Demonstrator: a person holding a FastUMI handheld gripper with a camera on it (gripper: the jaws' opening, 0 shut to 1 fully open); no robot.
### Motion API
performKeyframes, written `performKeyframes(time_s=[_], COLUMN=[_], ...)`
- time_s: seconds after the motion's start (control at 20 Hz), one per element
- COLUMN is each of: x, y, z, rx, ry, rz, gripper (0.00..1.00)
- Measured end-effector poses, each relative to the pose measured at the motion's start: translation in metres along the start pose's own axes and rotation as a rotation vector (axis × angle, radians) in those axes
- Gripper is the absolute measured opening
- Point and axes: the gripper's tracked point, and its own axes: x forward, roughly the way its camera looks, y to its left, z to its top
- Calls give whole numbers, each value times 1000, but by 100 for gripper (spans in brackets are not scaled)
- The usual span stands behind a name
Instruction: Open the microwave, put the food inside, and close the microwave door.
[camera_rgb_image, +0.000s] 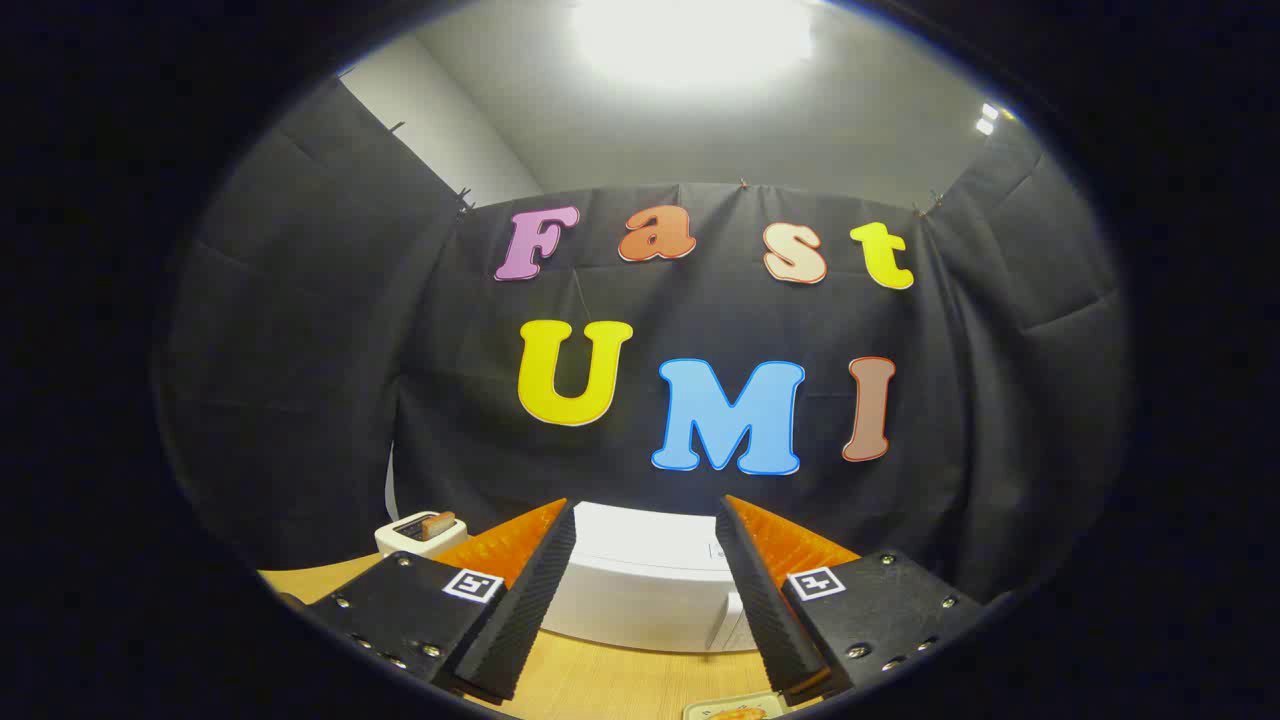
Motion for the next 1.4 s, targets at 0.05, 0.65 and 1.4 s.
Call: performKeyframes(time_s=[0.05,0.65,1.4], x=[0,10,84], y=[0,-19,-84], z=[-1,-20,-165], rx=[1,7,89], ry=[3,15,157], rz=[2,-12,-115], gripper=[88,88,88])
